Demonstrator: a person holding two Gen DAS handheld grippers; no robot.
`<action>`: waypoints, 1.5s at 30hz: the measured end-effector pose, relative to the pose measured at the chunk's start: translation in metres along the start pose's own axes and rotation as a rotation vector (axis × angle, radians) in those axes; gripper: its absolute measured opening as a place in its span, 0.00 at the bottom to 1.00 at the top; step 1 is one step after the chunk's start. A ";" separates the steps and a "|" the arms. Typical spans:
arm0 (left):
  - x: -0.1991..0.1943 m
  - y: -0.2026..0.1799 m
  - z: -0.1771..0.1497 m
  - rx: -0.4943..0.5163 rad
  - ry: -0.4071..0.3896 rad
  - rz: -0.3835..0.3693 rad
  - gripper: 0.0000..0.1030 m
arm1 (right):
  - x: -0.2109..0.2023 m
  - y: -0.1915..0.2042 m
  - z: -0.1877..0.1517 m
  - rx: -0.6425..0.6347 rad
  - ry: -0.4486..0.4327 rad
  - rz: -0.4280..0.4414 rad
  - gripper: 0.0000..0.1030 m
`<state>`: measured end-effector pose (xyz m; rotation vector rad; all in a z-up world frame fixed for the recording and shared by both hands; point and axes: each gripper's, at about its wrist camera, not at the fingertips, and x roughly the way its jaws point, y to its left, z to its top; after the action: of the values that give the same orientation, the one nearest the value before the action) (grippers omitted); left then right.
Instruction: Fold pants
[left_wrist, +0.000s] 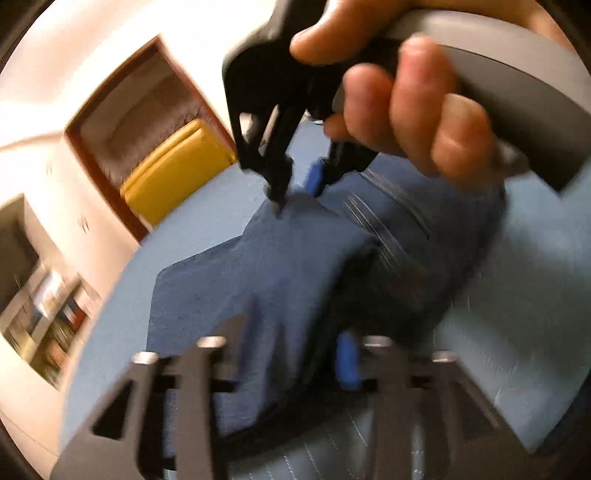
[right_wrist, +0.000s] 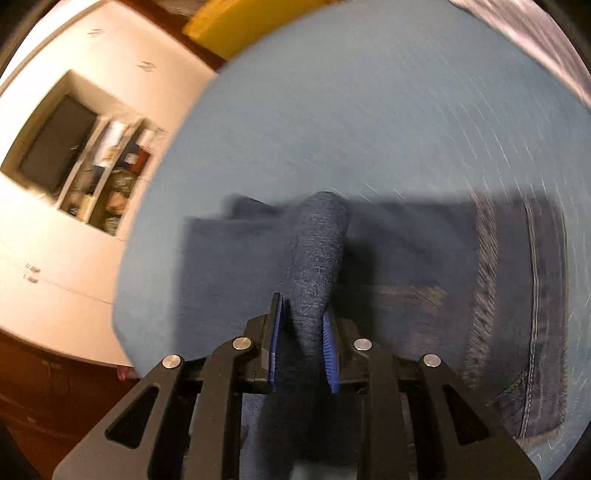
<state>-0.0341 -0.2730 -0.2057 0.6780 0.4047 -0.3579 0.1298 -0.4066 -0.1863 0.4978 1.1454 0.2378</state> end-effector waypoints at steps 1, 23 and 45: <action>-0.001 -0.003 -0.006 0.017 -0.018 0.016 0.56 | 0.007 -0.015 -0.003 0.013 0.012 0.015 0.27; -0.007 -0.038 0.013 0.117 -0.128 0.042 0.11 | 0.032 -0.005 0.012 -0.077 0.046 0.091 0.61; -0.009 -0.133 0.055 0.295 -0.205 -0.056 0.11 | -0.025 -0.100 0.036 -0.009 -0.059 0.040 0.13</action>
<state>-0.0871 -0.4046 -0.2327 0.9089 0.1765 -0.5422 0.1455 -0.5131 -0.2036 0.5166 1.0771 0.2615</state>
